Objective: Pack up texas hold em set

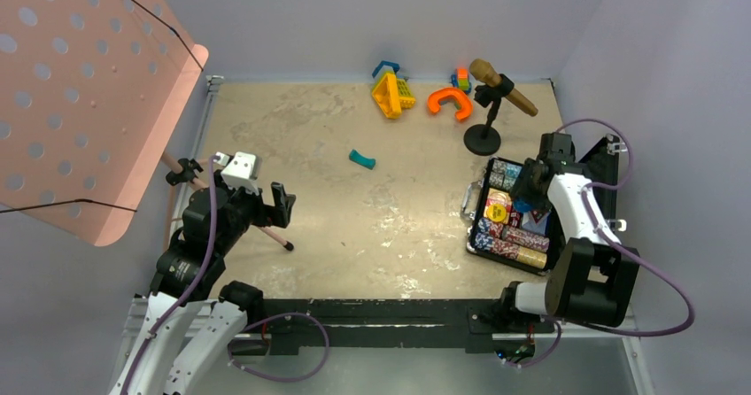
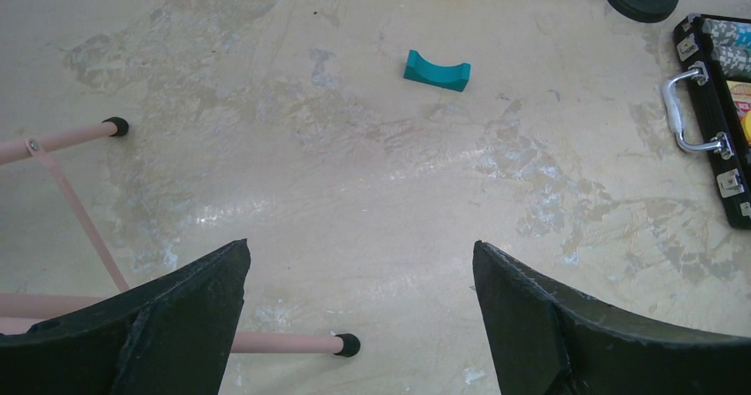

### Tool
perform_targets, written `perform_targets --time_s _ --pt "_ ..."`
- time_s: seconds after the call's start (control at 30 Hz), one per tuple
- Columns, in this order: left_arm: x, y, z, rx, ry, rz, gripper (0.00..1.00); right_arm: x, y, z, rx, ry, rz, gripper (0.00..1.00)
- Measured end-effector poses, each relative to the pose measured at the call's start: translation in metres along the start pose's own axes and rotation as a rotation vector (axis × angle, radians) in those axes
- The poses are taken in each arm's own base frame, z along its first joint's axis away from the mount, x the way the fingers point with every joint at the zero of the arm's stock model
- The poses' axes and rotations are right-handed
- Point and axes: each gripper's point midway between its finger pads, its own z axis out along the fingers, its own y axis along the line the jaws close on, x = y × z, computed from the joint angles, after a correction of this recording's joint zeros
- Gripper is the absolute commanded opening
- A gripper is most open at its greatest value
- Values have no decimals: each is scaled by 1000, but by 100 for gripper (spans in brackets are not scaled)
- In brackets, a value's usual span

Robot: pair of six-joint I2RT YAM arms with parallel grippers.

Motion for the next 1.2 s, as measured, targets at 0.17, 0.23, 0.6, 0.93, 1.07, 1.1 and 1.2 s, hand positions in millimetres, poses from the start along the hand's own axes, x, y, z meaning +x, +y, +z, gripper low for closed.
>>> perform_targets --time_s 0.17,0.23,0.6,0.93,1.07,1.1,1.2 --pt "0 1 0 -3 0 0 100 11 -1 4 9 53 13 3" --pt "0 1 0 -6 -1 0 100 14 -1 3 12 67 21 3" --pt "-1 1 -1 -7 -5 1 100 31 -7 13 36 133 50 6" --pt "0 1 -1 -8 -5 1 100 32 -9 18 55 134 55 59" --pt "0 1 -1 -8 -5 1 100 31 -9 18 54 131 57 66" --pt "0 1 -1 -8 -5 1 100 31 -9 18 53 130 57 66" --pt "0 1 -1 -8 -5 1 100 30 -9 19 52 127 57 68"
